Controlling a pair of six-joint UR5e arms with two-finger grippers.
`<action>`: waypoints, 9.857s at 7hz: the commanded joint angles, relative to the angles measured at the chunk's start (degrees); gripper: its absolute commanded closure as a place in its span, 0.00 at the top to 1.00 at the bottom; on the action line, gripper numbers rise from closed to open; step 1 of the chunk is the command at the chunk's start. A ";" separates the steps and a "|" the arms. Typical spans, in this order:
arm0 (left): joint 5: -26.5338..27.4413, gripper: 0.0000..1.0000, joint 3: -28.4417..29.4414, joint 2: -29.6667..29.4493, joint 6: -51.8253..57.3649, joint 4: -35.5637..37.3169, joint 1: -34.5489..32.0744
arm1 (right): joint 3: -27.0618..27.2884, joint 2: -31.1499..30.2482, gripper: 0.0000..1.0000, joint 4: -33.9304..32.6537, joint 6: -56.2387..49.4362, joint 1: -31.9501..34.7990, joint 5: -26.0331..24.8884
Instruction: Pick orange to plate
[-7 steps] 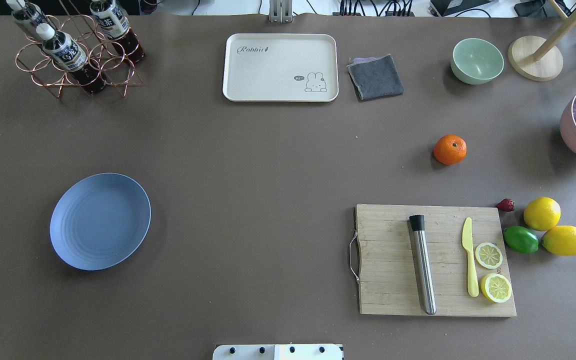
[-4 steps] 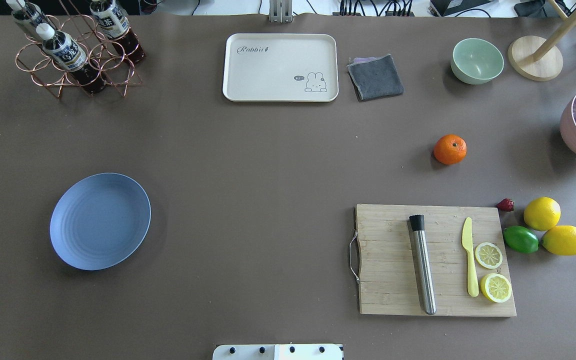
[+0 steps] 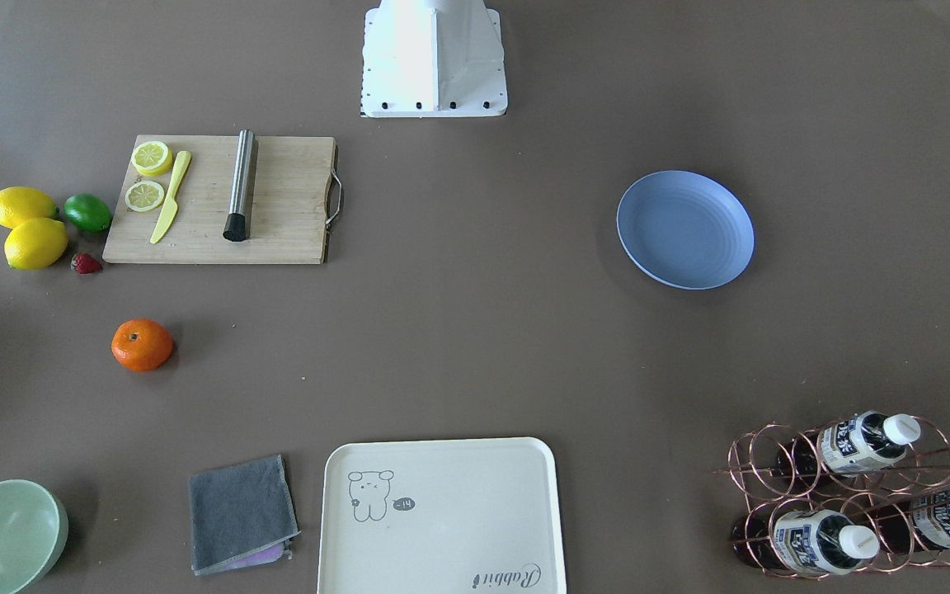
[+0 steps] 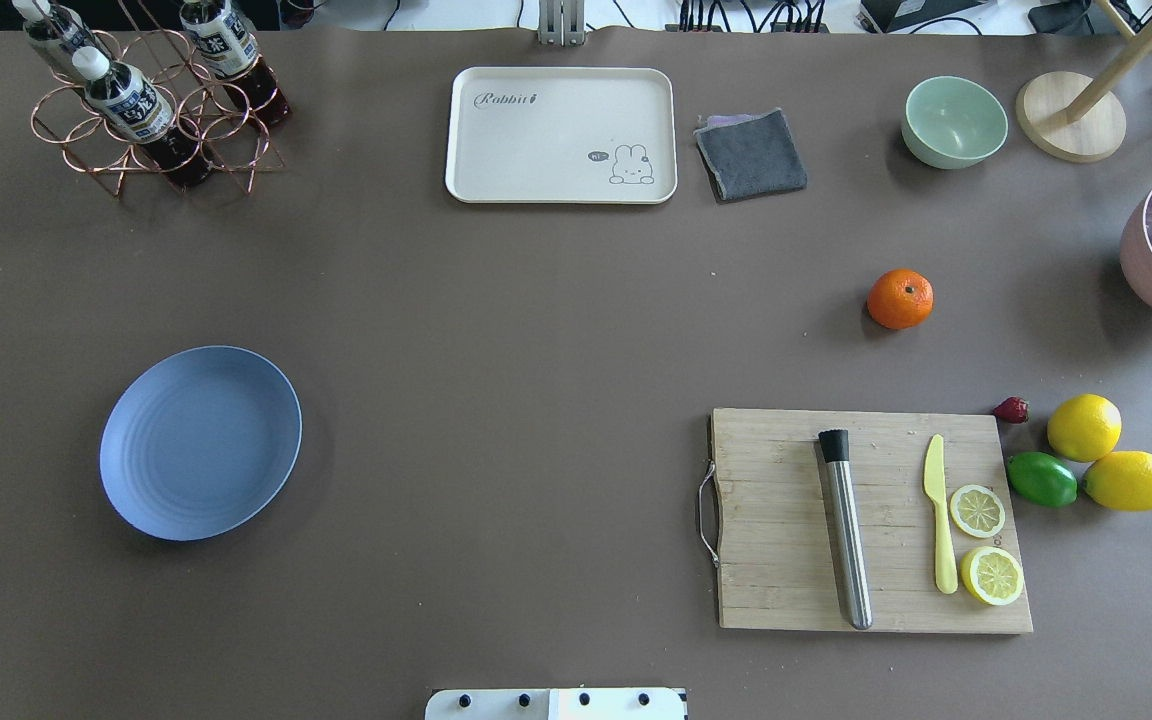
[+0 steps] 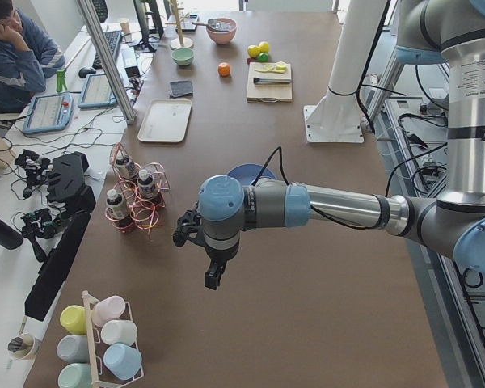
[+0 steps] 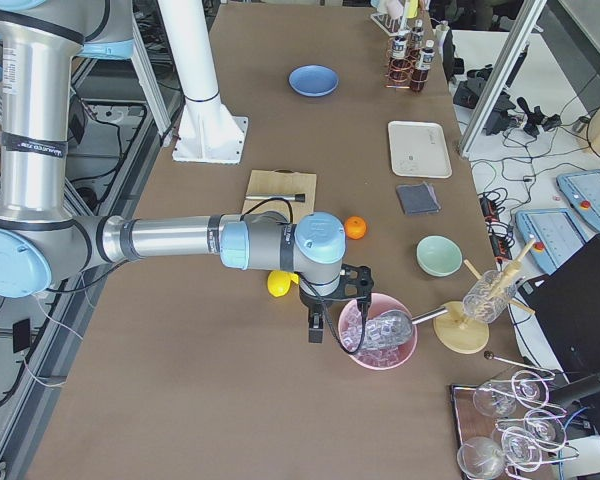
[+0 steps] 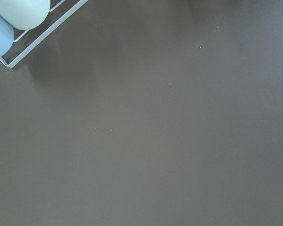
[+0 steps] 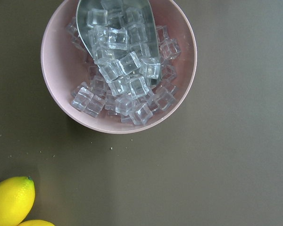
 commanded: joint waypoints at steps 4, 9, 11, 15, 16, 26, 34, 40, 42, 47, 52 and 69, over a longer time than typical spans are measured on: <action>-0.84 0.98 5.37 -1.86 -0.41 -13.76 0.22 | 0.14 0.53 1.00 -0.06 0.51 0.00 0.26; -4.78 0.98 5.02 4.79 -37.28 -39.30 16.35 | 0.40 -1.05 1.00 14.18 3.74 -1.49 1.40; 0.45 0.98 8.25 7.28 -59.54 -60.17 29.34 | 1.01 -0.18 0.99 14.26 11.02 -4.46 1.32; 14.95 0.98 8.98 6.58 -82.11 -73.24 48.36 | 4.80 0.18 0.99 20.83 29.14 -15.98 -1.49; 16.97 0.97 8.89 6.50 -84.15 -73.96 50.74 | 4.80 0.18 0.99 20.94 29.17 -16.34 -1.50; 23.32 0.00 10.65 4.21 -89.35 -76.25 59.02 | 4.71 0.18 0.99 20.94 29.17 -16.35 -1.41; 29.98 0.00 10.71 -29.32 -104.38 -52.38 65.07 | 4.71 0.18 0.99 20.94 29.08 -16.35 -1.41; 32.46 0.97 18.47 -34.73 -103.86 -52.79 65.44 | 4.71 0.62 0.99 21.03 29.17 -16.35 -1.32; 28.89 0.99 16.90 -32.28 -100.90 -52.26 61.17 | 4.71 2.71 1.00 20.86 29.16 -16.44 -1.06; 2.96 0.99 12.40 -10.58 -53.20 -44.24 26.85 | 3.40 7.47 1.00 20.24 30.92 -22.24 -2.81; -5.24 0.99 12.75 -6.01 -17.37 -16.23 9.37 | -3.00 16.59 0.99 20.24 42.33 -29.78 -5.27; -5.24 0.99 15.13 -2.82 -17.28 -18.77 9.28 | -15.60 26.46 0.00 23.05 50.17 -44.03 -17.23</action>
